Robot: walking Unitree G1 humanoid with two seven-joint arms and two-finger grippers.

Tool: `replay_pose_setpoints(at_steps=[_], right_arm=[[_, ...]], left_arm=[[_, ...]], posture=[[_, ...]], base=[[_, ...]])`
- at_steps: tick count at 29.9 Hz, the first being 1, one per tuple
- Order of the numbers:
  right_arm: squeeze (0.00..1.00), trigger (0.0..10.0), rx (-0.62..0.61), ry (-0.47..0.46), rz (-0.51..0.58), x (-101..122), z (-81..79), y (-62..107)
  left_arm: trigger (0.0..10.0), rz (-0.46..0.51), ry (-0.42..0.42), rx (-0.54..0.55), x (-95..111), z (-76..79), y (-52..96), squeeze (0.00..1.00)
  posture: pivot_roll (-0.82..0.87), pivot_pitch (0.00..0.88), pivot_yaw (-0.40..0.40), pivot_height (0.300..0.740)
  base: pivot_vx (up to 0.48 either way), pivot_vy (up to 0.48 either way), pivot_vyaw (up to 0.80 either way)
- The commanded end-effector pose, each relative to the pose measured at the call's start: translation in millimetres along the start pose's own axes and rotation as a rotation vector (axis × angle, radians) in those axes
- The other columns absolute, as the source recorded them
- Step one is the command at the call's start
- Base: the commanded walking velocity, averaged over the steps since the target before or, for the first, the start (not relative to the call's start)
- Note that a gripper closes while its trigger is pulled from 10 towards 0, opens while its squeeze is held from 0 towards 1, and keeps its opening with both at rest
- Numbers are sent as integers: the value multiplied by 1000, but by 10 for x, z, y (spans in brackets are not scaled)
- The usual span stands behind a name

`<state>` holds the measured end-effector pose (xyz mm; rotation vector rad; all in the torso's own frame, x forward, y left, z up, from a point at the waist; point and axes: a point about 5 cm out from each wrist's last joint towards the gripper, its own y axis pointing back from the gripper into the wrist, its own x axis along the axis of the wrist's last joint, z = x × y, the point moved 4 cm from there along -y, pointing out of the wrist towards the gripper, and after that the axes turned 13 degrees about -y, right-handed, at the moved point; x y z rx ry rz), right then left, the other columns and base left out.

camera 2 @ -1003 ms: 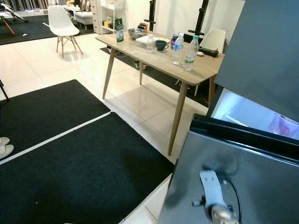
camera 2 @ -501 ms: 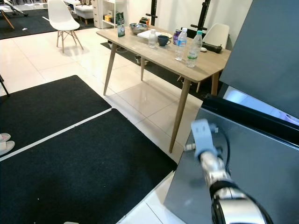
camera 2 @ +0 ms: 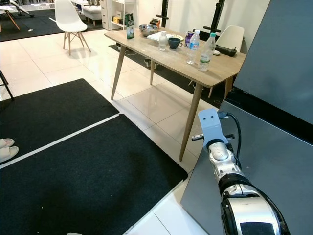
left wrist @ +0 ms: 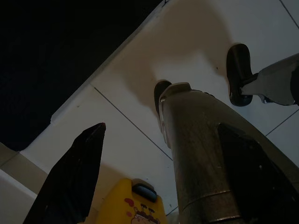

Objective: Restocking fridge

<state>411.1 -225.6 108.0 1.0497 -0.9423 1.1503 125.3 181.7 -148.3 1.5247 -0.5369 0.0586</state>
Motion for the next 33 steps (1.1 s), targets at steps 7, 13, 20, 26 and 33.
replay_pose_setpoints(at_steps=[7,13,20,26,33], right_arm=[[0,10000,87,32,-275,-784,-152,271],[0,10000,77,9,-446,-1312,-120,574],[0,10000,55,0,-564,-1675,-43,849],[0,10000,50,-3,-648,-1914,-21,1063],[0,10000,65,18,-771,-2249,-19,1422]], left_arm=[[10000,-95,15,-55,-324,149,38,0],[10000,-93,14,-58,-311,174,33,0],[10000,-91,6,-60,-288,197,25,0],[10000,-85,-2,-53,-259,192,19,0],[10000,-78,14,-39,-244,140,20,0]], posture=[[-52,0,-80,740],[-52,0,-79,740],[-59,0,-73,740],[-60,0,-72,740],[-55,0,-79,740]], base=[[0,0,0],[0,0,-667],[0,0,-800],[0,0,-800],[0,0,-800]])
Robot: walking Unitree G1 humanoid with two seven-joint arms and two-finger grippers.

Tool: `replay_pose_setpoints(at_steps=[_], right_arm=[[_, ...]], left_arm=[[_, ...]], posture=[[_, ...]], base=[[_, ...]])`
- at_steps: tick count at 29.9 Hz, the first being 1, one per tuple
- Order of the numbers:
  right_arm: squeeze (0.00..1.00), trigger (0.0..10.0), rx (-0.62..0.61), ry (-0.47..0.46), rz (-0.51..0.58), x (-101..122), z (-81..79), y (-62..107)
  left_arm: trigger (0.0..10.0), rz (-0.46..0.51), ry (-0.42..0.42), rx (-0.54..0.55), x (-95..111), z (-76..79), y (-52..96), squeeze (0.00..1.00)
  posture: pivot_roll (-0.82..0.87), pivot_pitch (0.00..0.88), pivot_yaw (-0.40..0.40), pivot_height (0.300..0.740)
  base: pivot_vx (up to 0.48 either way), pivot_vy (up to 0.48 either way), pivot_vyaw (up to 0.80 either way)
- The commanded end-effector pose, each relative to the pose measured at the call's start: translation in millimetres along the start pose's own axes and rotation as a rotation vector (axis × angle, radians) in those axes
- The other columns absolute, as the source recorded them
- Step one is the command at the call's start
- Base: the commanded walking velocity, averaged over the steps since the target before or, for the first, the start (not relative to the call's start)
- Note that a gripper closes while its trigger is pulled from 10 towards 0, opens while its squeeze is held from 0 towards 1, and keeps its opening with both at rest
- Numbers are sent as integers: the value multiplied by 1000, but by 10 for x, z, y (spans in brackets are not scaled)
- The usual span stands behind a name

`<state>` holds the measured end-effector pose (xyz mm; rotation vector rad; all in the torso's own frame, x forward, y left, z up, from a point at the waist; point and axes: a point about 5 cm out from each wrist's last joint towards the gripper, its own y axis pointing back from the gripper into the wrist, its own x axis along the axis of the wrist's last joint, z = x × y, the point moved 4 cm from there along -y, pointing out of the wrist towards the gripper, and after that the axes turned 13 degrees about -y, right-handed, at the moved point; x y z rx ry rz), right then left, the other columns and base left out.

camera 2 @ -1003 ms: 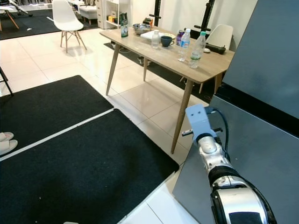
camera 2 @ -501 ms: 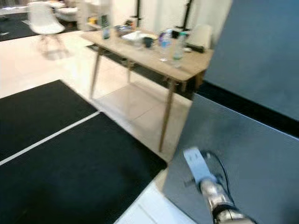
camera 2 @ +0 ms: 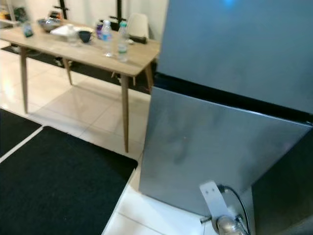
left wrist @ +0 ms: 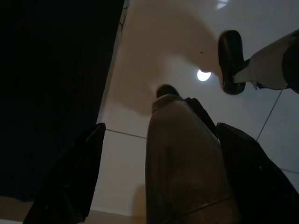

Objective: Restocking fridge

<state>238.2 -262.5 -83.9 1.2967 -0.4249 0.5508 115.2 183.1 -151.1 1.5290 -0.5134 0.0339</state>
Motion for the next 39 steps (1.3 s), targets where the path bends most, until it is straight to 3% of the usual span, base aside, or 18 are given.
replay_pose_setpoints(at_steps=[1,6,15,39], right_arm=[[0,10000,-3,10,-15,-55,22,8],[0,10000,8,30,-78,-315,9,47],[0,10000,21,26,-136,-528,-30,86],[0,10000,47,49,-179,-695,-103,123]], left_arm=[[10000,-48,14,-35,-141,123,4,0],[10000,-48,2,-53,-142,140,5,0],[10000,-48,-3,-60,-124,171,-2,0],[10000,-32,-12,-72,-29,230,-22,0]], posture=[[-55,0,-79,740],[-57,0,-80,740],[-59,0,-76,740],[-66,0,-66,740]], base=[[0,0,-800],[0,0,0],[0,0,0],[207,0,0]])
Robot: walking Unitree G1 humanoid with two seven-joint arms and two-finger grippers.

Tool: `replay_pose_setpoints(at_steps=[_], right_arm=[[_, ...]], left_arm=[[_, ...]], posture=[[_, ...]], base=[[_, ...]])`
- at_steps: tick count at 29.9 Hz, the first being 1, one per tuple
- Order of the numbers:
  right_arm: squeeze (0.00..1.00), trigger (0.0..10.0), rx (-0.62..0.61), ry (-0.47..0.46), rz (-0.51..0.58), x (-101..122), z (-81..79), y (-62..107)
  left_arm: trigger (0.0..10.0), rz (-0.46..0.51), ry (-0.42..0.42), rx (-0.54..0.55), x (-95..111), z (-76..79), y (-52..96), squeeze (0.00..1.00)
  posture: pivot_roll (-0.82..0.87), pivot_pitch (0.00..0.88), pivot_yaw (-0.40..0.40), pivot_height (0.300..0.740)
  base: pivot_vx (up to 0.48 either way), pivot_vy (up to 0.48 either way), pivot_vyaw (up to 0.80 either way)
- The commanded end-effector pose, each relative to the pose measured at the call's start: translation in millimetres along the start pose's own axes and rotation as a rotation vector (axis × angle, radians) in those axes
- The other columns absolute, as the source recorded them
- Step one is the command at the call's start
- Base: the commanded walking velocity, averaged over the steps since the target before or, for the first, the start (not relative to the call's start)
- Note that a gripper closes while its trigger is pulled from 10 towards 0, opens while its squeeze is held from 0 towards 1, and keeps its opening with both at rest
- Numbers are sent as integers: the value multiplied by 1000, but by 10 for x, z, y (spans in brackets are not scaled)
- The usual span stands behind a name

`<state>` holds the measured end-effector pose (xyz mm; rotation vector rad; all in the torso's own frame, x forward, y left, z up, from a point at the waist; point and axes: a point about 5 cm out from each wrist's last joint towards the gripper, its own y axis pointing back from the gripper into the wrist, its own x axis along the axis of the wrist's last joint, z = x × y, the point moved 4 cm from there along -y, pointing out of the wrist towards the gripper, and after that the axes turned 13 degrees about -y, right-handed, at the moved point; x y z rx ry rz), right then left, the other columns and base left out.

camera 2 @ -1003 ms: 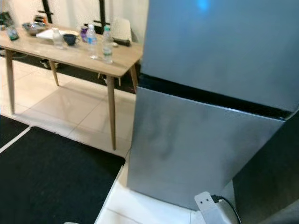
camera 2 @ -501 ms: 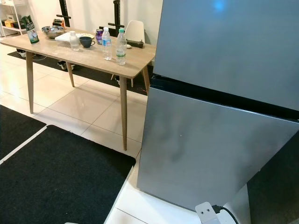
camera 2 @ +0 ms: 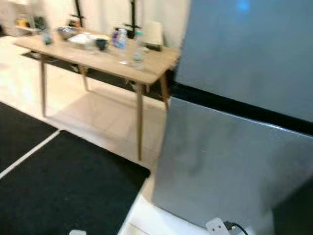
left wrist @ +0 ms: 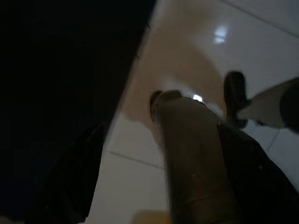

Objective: Restocking fridge

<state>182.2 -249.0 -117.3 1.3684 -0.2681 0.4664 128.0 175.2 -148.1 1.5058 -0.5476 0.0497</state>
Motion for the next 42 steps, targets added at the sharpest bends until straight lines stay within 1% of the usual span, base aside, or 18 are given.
replay_pose_setpoints(at_steps=[1,9,14,18,20,21,24,26,27,29,30,32,33,36,37,39,40,42], right_arm=[[0,10000,-22,2,-26,-82,105,18],[0,10000,-36,-20,-16,-77,131,22],[0,10000,-60,-96,18,-3,191,23],[0,10000,-72,-153,53,87,234,23],[0,10000,-86,-250,142,318,315,31],[0,10000,-97,-328,220,529,392,50],[0,10000,-99,-354,250,611,420,60],[0,10000,-101,-404,319,805,485,91],[0,10000,-101,-404,319,805,485,91],[0,10000,-121,-458,419,1086,608,159],[0,10000,-121,-458,419,1086,608,159],[0,10000,-151,-475,515,1361,742,252],[0,10000,-151,-475,515,1361,742,252],[0,10000,-179,-521,632,1699,891,392],[0,10000,-179,-521,632,1699,891,392],[0,10000,-190,-544,705,1917,968,496],[0,10000,-190,-544,705,1917,968,496],[0,10000,-196,-539,795,2186,1037,640]], left_arm=[[10000,-67,-1,-57,-173,194,1,0],[10000,-78,-5,-46,-246,64,32,0],[10000,-78,2,-23,-262,13,40,0],[10000,-76,3,-24,-257,24,38,0],[10000,-75,-1,-29,-251,42,34,0],[10000,-75,-3,-31,-248,47,33,0],[10000,-75,-4,-31,-247,47,33,0],[10000,-74,-6,-32,-247,39,35,0],[10000,-74,-6,-32,-247,39,35,0],[10000,-72,-9,-33,-248,18,39,0],[10000,-72,-9,-33,-248,18,39,0],[10000,-70,-9,-35,-247,8,41,0],[10000,-70,-9,-35,-247,8,41,0],[10000,-69,-12,-38,-244,12,40,0],[10000,-69,-12,-38,-244,12,40,0],[10000,-68,-14,-41,-240,20,39,0],[10000,-68,-14,-41,-240,20,39,0],[10000,-67,-15,-45,-235,35,36,0]], posture=[[-66,0,-66,740],[-67,0,-62,740],[-61,0,-65,740],[-60,0,-66,740],[-59,0,-63,740],[-58,0,-61,740],[-58,0,-61,740],[-57,0,-59,740],[-57,0,-59,740],[-56,0,-59,740],[-56,0,-59,740],[-53,0,-59,740],[-53,0,-59,740],[-55,0,-58,740],[-55,0,-58,740],[-55,0,-57,740],[-55,0,-57,740],[-53,0,-59,740]], base=[[270,0,0],[273,0,0],[159,0,0],[0,0,0],[0,0,0],[0,0,0],[0,0,0],[0,0,0],[0,0,0],[0,0,0],[0,0,0],[0,0,0],[0,0,0],[0,0,0],[0,0,0],[0,0,0],[0,0,0],[0,0,0]])
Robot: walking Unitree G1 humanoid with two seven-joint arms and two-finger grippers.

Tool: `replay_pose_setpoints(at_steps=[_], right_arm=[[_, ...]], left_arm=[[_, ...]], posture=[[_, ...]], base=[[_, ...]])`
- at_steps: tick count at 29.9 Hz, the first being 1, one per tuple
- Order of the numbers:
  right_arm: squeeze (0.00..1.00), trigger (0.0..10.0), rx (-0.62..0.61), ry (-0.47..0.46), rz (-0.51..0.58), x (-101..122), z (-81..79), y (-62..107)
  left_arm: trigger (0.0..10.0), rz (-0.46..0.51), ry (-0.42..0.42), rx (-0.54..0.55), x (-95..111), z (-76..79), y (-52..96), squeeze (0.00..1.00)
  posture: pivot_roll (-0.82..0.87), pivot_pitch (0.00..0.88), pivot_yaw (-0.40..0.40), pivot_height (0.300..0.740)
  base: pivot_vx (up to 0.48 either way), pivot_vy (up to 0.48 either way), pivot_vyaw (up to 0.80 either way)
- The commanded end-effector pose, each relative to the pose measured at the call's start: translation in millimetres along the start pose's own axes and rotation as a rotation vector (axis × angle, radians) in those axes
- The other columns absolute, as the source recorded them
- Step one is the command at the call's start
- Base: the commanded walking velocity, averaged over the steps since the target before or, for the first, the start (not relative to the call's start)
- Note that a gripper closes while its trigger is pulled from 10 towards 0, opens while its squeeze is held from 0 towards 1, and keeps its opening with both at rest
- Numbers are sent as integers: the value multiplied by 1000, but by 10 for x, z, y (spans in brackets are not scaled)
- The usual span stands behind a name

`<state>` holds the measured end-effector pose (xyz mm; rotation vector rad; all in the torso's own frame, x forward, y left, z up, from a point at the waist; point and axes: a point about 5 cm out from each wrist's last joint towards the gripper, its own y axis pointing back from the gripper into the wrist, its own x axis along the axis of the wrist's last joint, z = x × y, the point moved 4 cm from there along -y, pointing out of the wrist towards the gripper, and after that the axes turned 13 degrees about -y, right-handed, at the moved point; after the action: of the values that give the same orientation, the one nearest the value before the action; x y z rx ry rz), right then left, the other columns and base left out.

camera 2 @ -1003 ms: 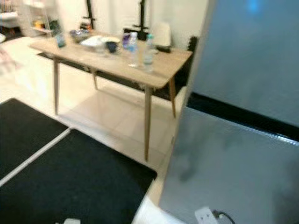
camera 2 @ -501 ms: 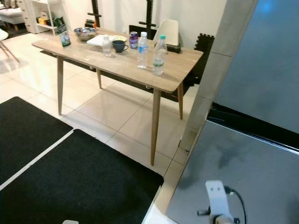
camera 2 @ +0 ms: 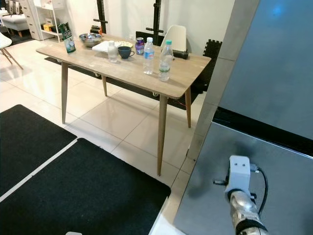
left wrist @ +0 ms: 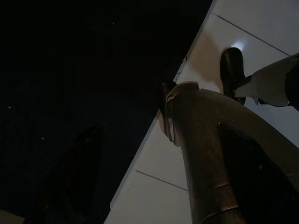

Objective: Restocking fridge

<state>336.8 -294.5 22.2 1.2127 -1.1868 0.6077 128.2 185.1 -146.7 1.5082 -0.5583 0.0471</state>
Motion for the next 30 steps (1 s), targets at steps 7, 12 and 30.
replay_pose_setpoints(at_steps=[7,12,30], right_arm=[[0,10000,38,-26,241,761,-133,-90],[0,10000,107,72,114,428,-233,-82],[0,10000,-38,243,-547,-1561,543,771]], left_arm=[[10000,-70,-1,-52,-211,159,12,0],[10000,-71,3,-55,-215,175,11,0],[10000,-77,-4,-37,-209,168,6,0]], posture=[[-52,0,-61,740],[-54,0,-62,740],[-67,0,-65,740]], base=[[0,0,0],[0,0,0],[0,0,0]])
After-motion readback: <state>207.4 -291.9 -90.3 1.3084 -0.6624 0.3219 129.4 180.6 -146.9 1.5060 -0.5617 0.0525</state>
